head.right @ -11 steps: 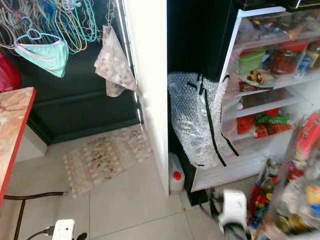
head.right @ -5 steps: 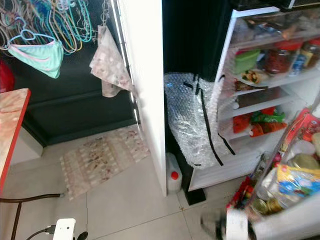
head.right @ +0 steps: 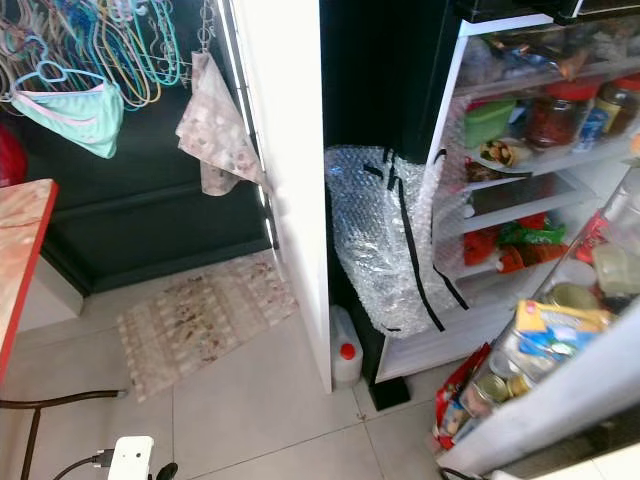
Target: Restocking fridge
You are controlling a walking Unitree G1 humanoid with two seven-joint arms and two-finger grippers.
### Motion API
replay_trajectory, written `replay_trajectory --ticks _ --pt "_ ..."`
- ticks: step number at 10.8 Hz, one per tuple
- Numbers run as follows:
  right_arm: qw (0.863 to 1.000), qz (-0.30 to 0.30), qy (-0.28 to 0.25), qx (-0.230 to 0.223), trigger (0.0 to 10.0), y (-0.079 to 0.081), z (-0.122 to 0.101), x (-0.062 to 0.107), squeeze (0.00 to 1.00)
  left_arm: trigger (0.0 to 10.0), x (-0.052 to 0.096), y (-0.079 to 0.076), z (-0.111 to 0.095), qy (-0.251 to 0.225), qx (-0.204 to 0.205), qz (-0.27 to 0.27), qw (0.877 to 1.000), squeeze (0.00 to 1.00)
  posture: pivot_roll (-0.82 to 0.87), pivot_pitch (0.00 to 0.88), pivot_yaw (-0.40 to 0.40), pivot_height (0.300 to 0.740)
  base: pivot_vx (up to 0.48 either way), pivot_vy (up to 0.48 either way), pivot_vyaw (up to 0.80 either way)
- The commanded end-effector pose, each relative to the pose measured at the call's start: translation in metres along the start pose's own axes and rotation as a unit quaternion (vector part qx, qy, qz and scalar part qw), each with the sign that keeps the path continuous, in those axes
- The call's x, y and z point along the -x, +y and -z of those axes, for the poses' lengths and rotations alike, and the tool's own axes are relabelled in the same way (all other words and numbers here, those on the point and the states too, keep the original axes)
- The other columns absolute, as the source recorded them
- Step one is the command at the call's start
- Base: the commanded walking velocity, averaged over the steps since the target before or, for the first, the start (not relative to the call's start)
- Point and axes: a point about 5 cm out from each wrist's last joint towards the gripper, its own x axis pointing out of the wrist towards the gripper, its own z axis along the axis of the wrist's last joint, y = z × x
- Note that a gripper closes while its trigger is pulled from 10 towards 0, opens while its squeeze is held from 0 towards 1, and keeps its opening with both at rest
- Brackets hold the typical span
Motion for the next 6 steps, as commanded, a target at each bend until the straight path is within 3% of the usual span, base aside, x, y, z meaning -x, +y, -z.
replay_trajectory --ticks 1,4,6 --pt "1.0 0.007 0.024 -0.009 10.0 -0.002 0.009 0.001 0.0 10.0 0.002 0.002 0.005 0.012 -0.001 -0.002 1.0 0.0 -0.11 0.008 0.071 0.74 0.0 0.0 0.0" --pt "0.998 0.035 0.037 -0.029 10.0 -0.008 0.012 0.002 0.0 10.0 0.001 0.002 0.004 0.012 -0.001 -0.003 1.0 0.0 -0.11 0.011 0.07 0.74 0.0 0.0 0.0" --pt "0.994 0.079 0.027 -0.063 10.0 -0.021 0.009 0.001 0.0 10.0 0.001 0.0 0.004 0.013 0.0 0.0 1.0 0.0 -0.11 0.018 0.068 0.74 0.0 0.0 0.0"
